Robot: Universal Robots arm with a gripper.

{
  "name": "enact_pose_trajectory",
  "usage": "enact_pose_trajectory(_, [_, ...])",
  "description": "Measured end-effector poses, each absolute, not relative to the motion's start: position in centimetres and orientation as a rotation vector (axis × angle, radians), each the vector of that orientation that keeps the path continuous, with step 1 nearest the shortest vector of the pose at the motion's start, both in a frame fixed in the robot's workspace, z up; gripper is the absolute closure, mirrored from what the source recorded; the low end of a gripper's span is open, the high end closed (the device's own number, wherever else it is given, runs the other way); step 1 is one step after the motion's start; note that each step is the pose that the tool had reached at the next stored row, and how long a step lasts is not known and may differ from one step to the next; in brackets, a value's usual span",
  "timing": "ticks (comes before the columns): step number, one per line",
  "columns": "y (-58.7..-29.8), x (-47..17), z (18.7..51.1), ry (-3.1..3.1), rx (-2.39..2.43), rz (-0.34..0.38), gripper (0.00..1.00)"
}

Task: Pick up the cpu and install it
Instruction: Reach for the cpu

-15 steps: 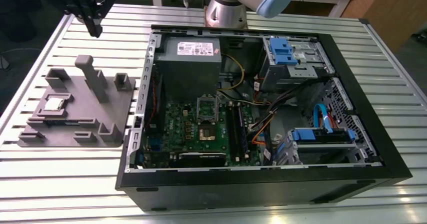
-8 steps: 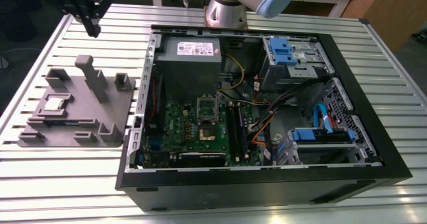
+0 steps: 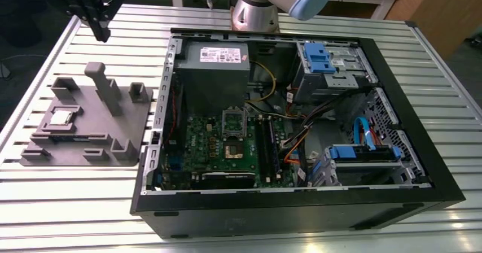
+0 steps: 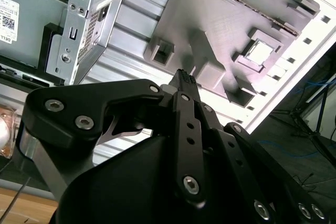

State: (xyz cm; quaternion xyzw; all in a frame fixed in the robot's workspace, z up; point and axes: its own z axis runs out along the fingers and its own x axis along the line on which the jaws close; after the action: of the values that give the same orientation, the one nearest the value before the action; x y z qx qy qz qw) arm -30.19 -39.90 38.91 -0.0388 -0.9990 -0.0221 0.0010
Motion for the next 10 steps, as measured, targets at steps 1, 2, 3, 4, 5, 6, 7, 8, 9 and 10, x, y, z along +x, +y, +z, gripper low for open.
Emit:
enact_pose_trajectory(1, [-39.89, -30.23, 38.91, -3.137, -0.122, -0.069, 0.9])
enact_pose_trajectory(2, [-39.89, -30.26, 38.91, -3.137, -0.122, -0.069, 0.9])
enact_pose_trajectory(3, [-39.89, -30.29, 38.91, -3.137, -0.122, -0.069, 0.9])
enact_pose_trajectory(4, [-39.89, -30.31, 38.91, -3.137, -0.122, -0.069, 0.9])
enact_pose_trajectory(5, [-39.89, -30.34, 38.91, -3.137, -0.122, -0.069, 0.9])
enact_pose_trajectory(6, [-39.89, -30.38, 38.91, -3.137, -0.122, -0.069, 0.9])
enact_pose_trajectory(7, [-39.9, -30.4, 38.91, -3.137, -0.122, -0.069, 0.9])
enact_pose_trajectory(8, [-39.9, -30.44, 38.91, -3.137, -0.122, -0.069, 0.9])
enact_pose_trajectory(9, [-39.89, -30.47, 38.91, -3.137, -0.122, -0.069, 0.9])
enact_pose_trajectory(10, [-39.89, -30.5, 38.91, -3.137, -0.122, -0.069, 0.9])
